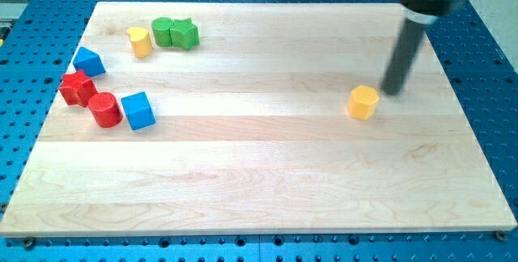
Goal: Move the hexagon to the bottom of the heart
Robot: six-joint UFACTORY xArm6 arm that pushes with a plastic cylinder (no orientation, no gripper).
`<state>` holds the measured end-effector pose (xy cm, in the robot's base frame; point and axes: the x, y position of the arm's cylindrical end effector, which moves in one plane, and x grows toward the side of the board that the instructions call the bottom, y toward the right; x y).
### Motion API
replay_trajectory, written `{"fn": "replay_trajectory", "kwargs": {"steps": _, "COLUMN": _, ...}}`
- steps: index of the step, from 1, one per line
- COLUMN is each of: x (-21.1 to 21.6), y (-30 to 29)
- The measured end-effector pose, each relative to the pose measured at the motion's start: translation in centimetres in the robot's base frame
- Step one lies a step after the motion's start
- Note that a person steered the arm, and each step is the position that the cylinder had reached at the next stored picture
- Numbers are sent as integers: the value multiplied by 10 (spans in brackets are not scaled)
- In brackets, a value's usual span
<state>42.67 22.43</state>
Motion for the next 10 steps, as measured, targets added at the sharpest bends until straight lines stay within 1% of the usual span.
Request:
{"fn": "replay_trajectory", "kwargs": {"steps": 1, "x": 28, "y": -45}}
{"fn": "replay_trajectory", "kwargs": {"steps": 2, "x": 28, "y": -134}}
{"fn": "replay_trajectory", "kwargs": {"steps": 3, "x": 34, "y": -114}}
{"fn": "replay_trajectory", "kwargs": {"steps": 4, "x": 50, "y": -120}}
{"fn": "replay_trajectory", "kwargs": {"steps": 5, "x": 29, "y": -119}}
{"fn": "replay_trajectory", "kwargs": {"steps": 6, "x": 2, "y": -200}}
{"fn": "replay_trajectory", "kwargs": {"steps": 7, "x": 4, "y": -265}}
{"fn": "replay_trajectory", "kwargs": {"steps": 8, "x": 21, "y": -282}}
{"fn": "replay_trajectory", "kwargs": {"steps": 9, "x": -14, "y": -328}}
{"fn": "replay_trajectory", "kwargs": {"steps": 10, "x": -33, "y": -344}}
